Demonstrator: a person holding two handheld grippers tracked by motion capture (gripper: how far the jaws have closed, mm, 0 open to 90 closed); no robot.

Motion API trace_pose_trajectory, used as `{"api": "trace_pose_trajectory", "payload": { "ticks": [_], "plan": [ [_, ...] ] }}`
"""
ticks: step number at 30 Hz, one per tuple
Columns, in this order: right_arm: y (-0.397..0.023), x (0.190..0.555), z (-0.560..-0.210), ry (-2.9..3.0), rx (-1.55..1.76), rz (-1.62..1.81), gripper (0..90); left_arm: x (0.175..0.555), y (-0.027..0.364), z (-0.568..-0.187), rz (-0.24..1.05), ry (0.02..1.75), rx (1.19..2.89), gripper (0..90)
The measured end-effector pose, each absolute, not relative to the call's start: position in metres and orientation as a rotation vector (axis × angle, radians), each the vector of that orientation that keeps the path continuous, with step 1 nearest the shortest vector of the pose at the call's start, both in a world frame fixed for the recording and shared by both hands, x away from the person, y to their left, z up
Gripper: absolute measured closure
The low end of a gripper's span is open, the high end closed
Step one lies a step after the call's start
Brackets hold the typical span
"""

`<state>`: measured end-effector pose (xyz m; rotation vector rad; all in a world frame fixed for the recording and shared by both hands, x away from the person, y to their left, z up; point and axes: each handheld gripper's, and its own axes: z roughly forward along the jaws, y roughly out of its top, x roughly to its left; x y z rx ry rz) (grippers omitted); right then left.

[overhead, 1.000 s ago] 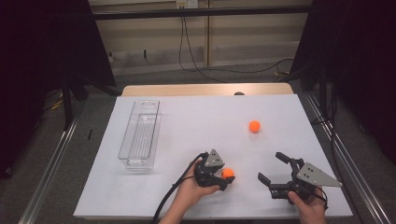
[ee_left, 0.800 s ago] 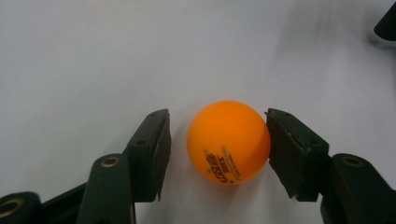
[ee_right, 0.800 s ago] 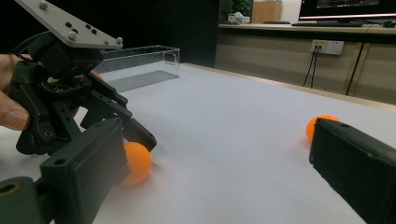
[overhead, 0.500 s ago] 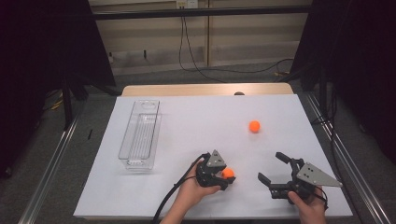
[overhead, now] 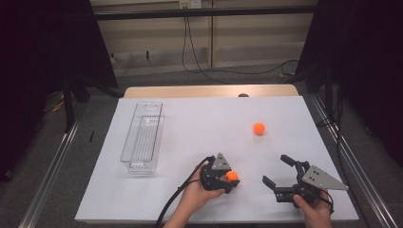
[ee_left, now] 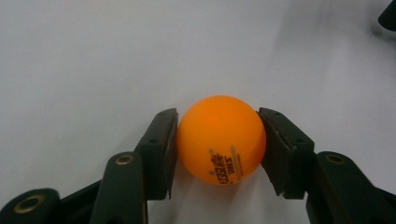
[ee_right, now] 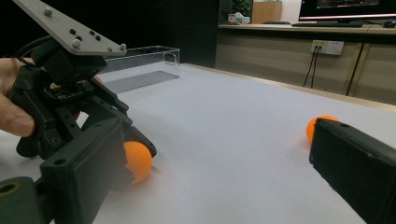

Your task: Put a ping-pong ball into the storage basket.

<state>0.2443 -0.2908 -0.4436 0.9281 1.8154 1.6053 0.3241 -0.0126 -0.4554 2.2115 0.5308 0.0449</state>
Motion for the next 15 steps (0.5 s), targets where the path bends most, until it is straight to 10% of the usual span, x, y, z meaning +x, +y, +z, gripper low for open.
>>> {"api": "trace_pose_trajectory", "payload": {
  "ticks": [15],
  "plan": [
    [-0.2905, 0.2441, -0.4436, 1.816, 0.925, 1.603, 3.3, 0.3244, -0.011, -0.4541, 0.026, 0.555, 2.216, 50.6]
  ]
}}
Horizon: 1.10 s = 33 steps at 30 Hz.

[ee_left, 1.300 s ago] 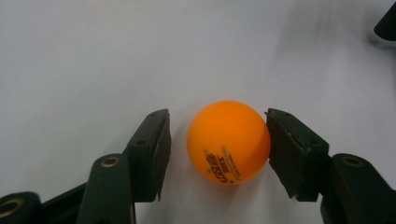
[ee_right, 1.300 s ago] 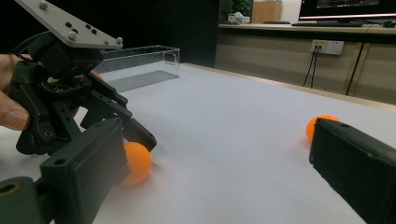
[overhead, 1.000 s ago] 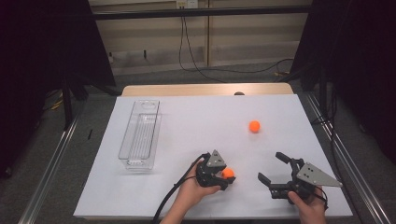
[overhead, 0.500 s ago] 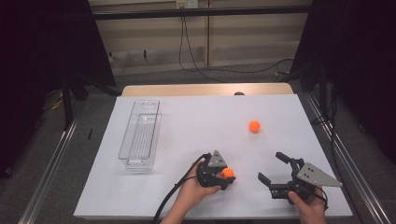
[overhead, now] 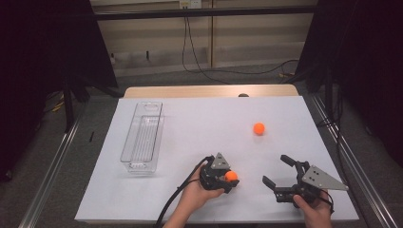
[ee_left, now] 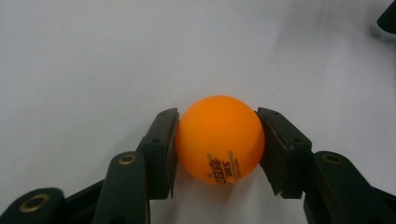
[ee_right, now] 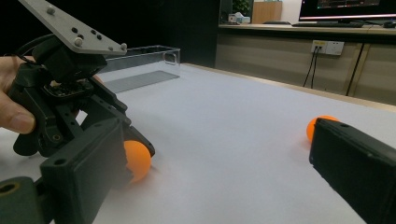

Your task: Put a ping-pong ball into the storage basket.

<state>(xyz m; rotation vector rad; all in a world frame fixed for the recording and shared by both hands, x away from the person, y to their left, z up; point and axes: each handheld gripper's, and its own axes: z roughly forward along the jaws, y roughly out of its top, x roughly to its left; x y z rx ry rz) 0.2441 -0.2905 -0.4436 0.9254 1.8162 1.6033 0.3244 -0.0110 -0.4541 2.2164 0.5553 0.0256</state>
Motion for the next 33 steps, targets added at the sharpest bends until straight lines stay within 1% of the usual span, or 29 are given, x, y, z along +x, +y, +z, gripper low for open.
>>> {"api": "trace_pose_trajectory", "payload": {
  "ticks": [33],
  "plan": [
    [-0.289, 0.246, -0.444, 1.824, 0.92, 1.594, 3.4, 0.333, 0.006, -0.439, -0.027, 0.641, 2.149, 50.7]
  ]
}}
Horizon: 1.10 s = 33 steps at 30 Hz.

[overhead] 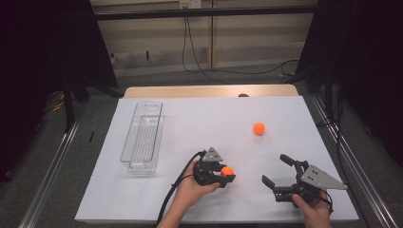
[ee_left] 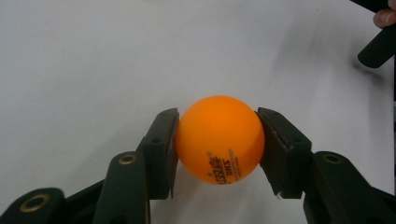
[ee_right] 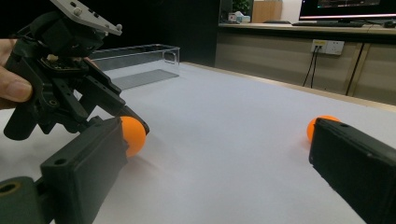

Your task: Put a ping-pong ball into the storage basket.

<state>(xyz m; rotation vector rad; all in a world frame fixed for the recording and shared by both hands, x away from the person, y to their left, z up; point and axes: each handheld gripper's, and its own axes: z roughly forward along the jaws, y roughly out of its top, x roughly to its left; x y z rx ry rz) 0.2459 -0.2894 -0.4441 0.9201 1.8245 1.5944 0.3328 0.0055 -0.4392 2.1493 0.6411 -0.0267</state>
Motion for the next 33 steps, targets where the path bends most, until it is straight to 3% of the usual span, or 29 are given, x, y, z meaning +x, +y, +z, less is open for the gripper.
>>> {"api": "trace_pose_trajectory", "payload": {
  "ticks": [33],
  "plan": [
    [-0.291, 0.246, -0.444, 1.824, 0.924, 1.599, 3.5, 0.343, 0.023, -0.427, -0.012, 0.692, 2.103, 50.7]
  ]
}}
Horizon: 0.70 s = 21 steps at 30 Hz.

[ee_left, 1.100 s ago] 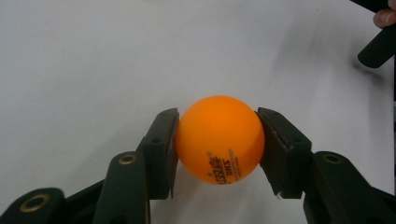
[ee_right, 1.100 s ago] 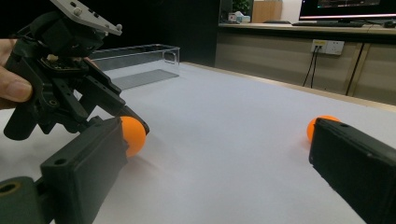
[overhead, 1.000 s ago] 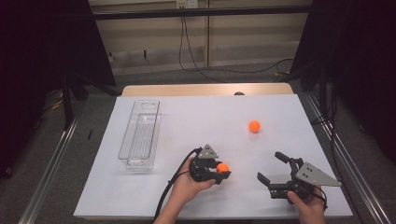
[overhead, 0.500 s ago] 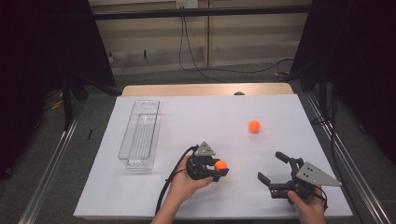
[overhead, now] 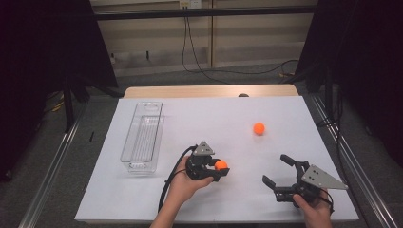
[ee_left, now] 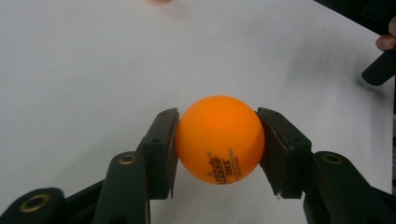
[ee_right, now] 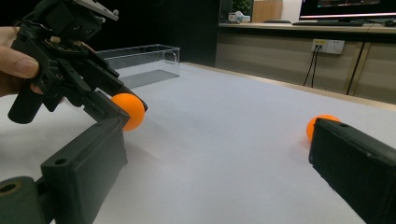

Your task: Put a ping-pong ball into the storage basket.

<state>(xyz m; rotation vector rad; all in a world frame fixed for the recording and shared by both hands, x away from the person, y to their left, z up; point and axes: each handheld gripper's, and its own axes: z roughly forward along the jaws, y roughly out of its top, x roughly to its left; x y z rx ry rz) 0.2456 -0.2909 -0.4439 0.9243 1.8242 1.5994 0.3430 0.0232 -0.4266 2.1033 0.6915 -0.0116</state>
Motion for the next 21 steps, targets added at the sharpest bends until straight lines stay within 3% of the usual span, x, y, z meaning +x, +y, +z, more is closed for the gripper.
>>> {"api": "trace_pose_trajectory", "payload": {
  "ticks": [21],
  "plan": [
    [-0.2911, 0.2462, -0.4441, 1.823, 0.931, 1.599, 3.5, 0.3474, 0.0322, -0.4217, 0.005, 0.714, 2.112, 50.7]
  ]
}}
